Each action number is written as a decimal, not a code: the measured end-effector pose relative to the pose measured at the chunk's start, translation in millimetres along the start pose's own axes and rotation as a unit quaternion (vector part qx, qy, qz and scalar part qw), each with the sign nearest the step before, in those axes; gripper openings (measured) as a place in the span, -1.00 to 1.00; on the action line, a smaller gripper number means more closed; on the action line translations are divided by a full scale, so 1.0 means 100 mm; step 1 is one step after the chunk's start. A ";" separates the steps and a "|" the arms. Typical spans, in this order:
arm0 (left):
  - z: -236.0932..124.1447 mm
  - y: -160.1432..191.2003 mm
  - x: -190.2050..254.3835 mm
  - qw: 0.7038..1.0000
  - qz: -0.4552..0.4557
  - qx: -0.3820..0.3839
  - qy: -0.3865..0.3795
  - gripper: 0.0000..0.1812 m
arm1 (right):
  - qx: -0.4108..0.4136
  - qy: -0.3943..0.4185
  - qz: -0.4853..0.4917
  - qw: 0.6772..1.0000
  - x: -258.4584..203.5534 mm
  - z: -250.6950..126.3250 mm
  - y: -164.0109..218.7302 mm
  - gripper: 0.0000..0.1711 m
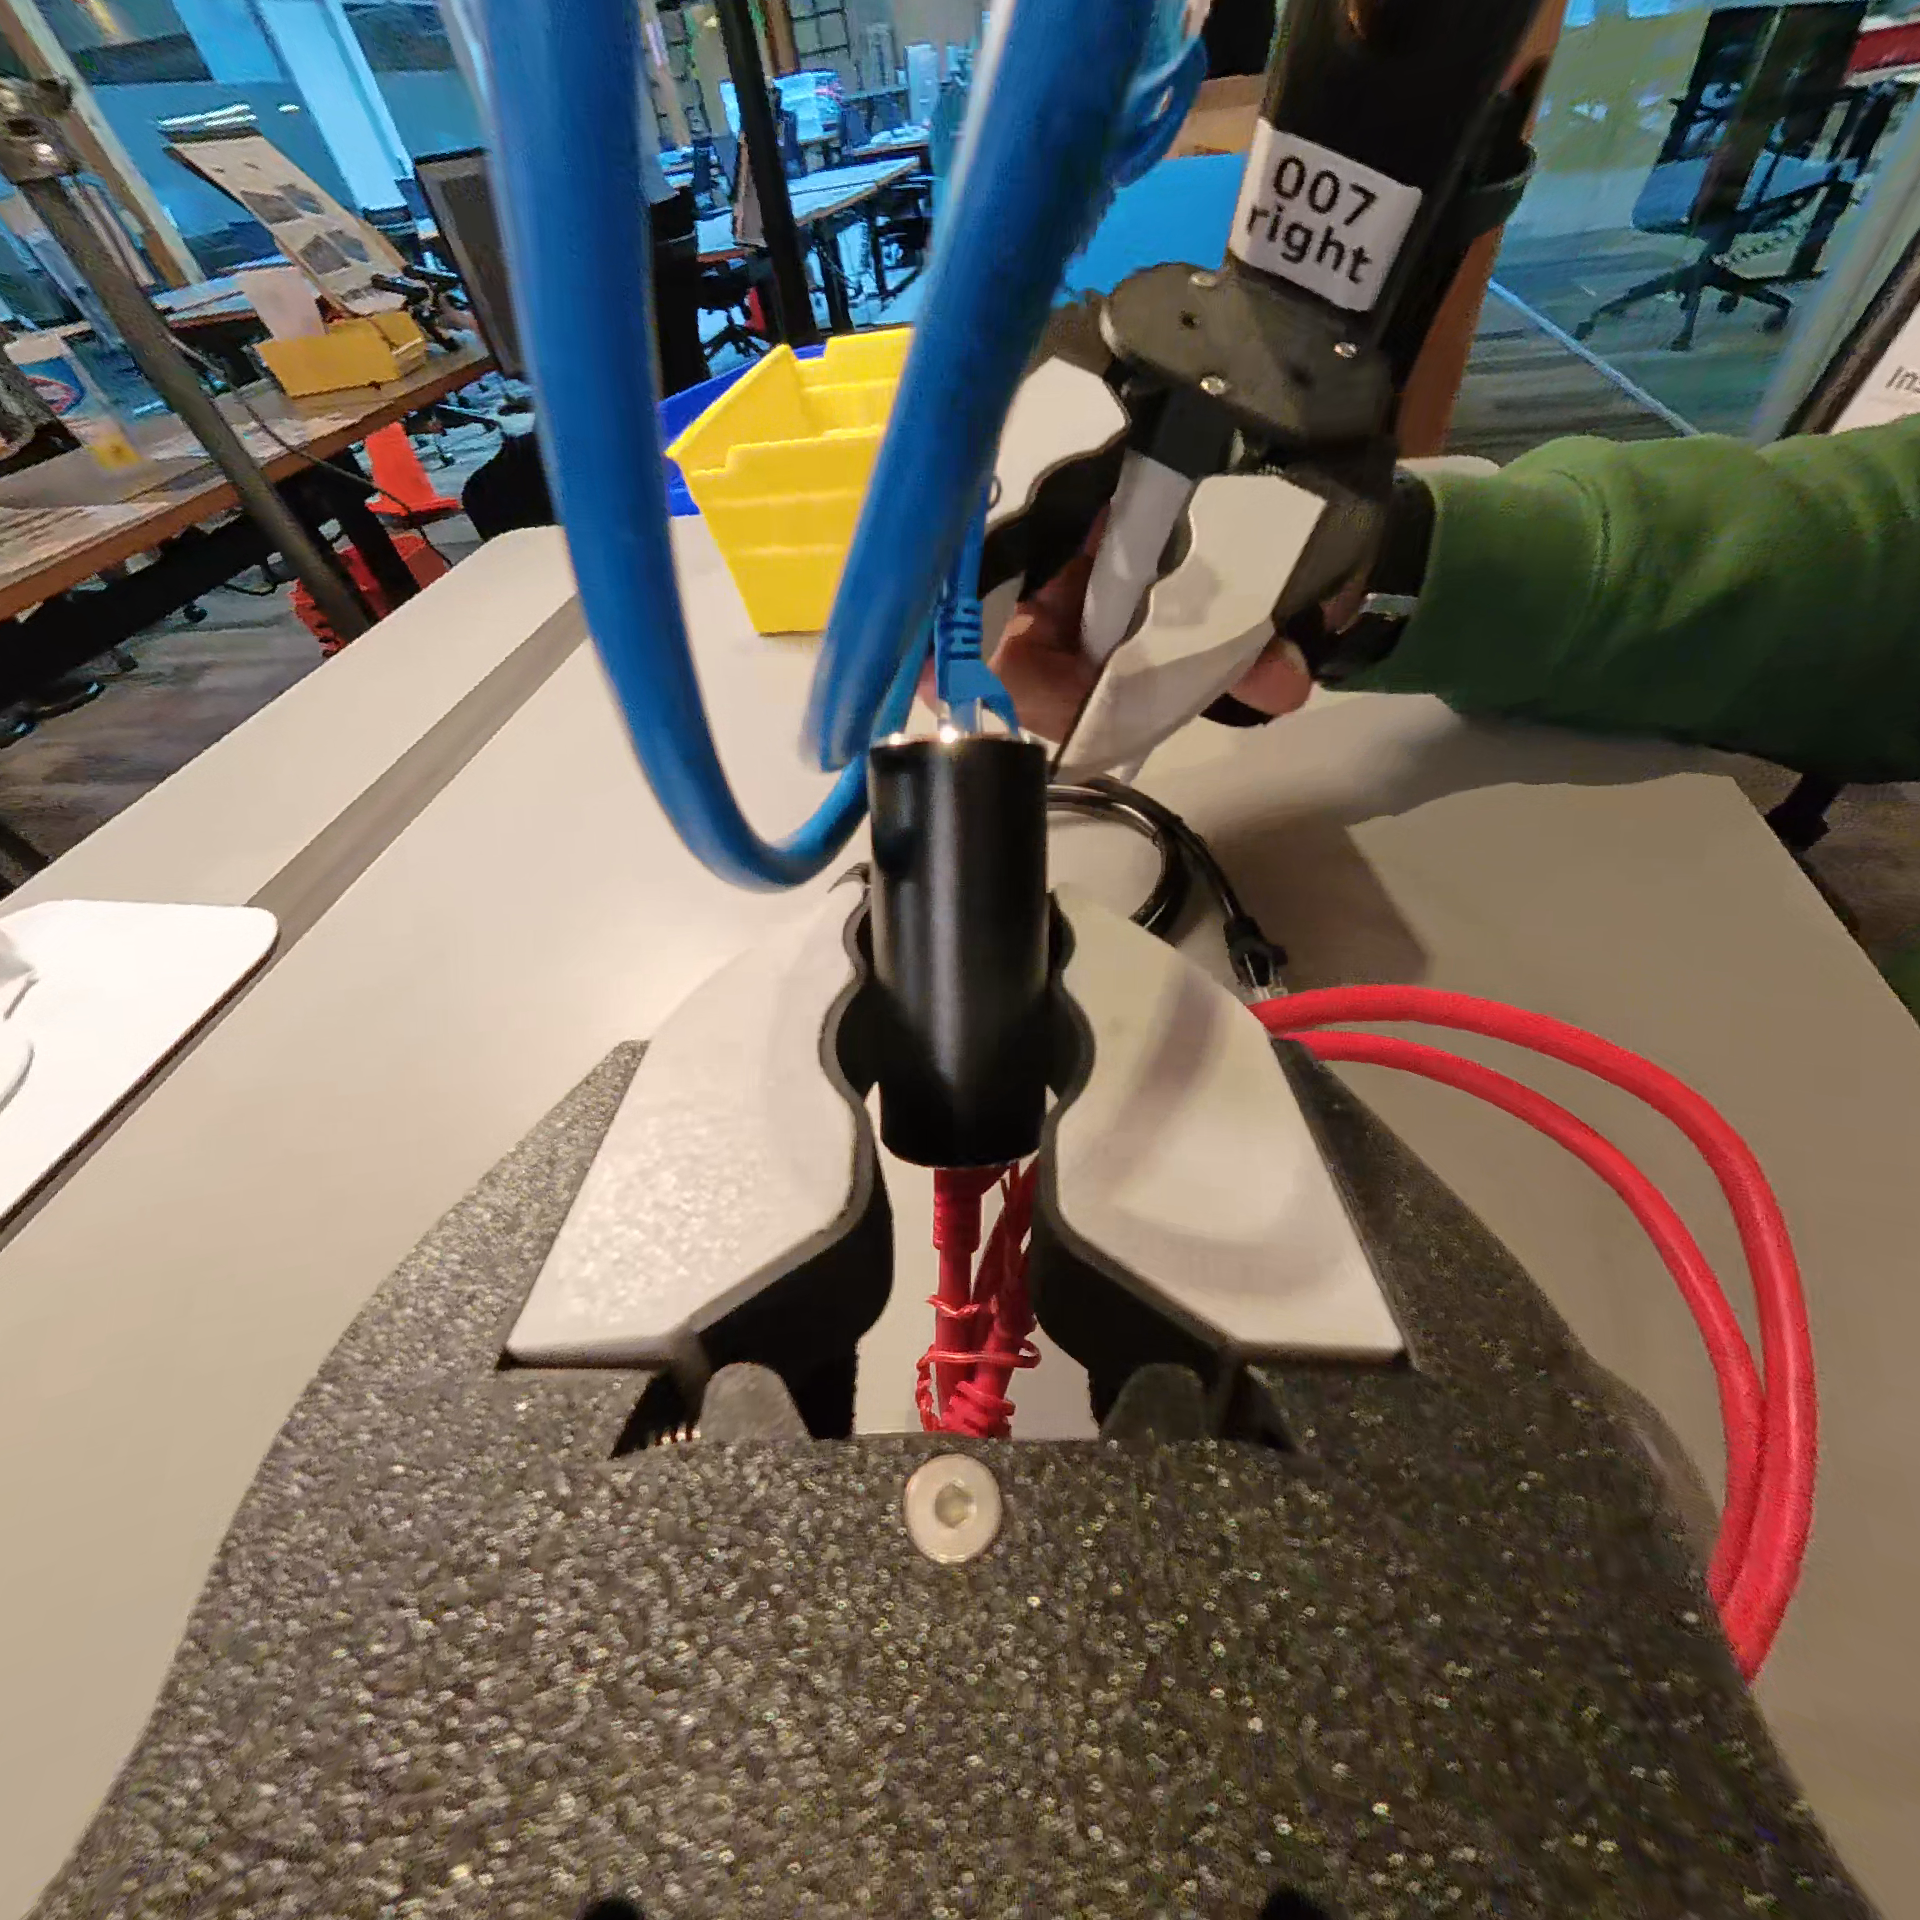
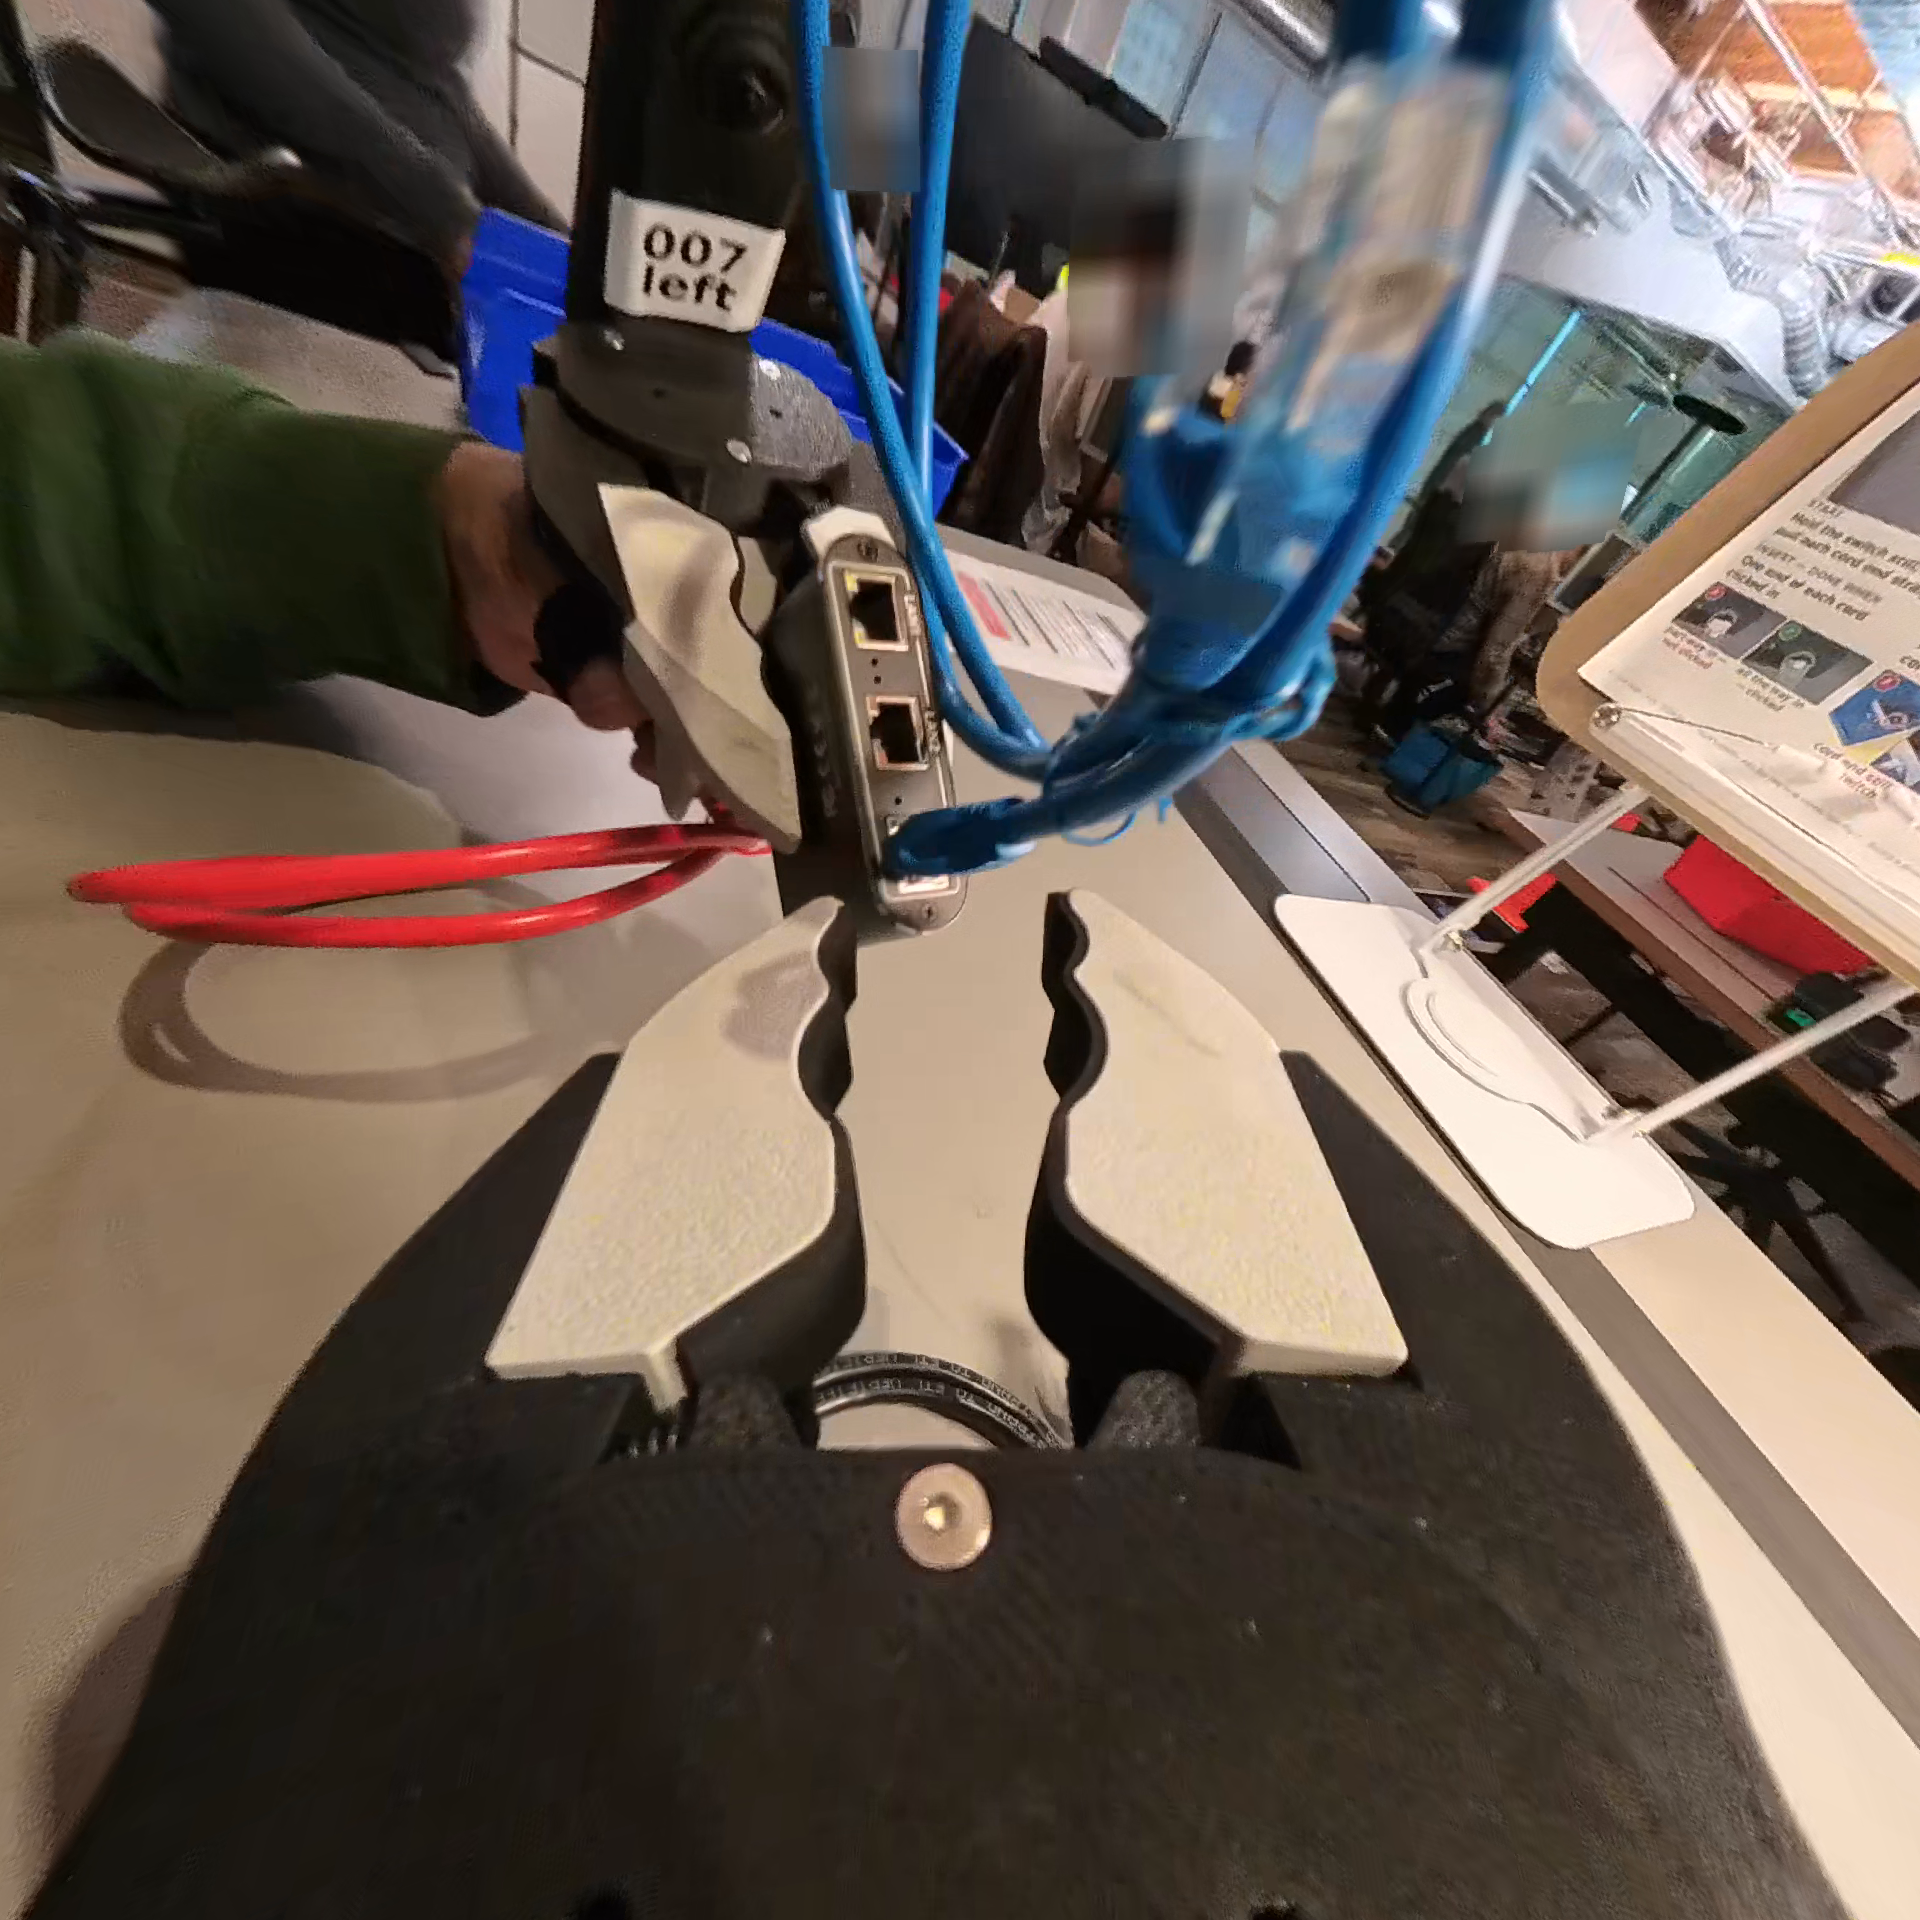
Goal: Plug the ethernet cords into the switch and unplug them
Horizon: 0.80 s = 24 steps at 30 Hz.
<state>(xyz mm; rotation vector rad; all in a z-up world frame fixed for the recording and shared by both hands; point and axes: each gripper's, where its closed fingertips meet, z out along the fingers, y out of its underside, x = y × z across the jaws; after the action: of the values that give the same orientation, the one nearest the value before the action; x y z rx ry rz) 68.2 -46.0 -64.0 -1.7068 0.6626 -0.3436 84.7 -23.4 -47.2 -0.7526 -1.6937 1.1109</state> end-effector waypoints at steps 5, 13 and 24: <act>0.03 0.02 0.07 1.000 0.011 -0.007 0.015 -0.69 | 0.018 -0.024 -0.001 1.000 -0.07 -0.04 -0.07 -0.64; 0.03 0.02 0.11 0.999 0.018 -0.012 0.025 -0.69 | 0.016 -0.029 -0.003 0.999 -0.08 -0.04 -0.06 -0.70; 0.05 0.03 0.15 0.999 0.023 -0.017 0.036 -0.69 | 0.012 -0.047 -0.005 0.999 -0.15 -0.02 -0.05 -0.70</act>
<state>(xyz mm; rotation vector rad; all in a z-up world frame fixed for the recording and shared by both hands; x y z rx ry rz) 82.2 -52.0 -70.2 -1.7144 0.7636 -0.3652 92.1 -37.1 -47.8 -0.6857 -1.7570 1.1750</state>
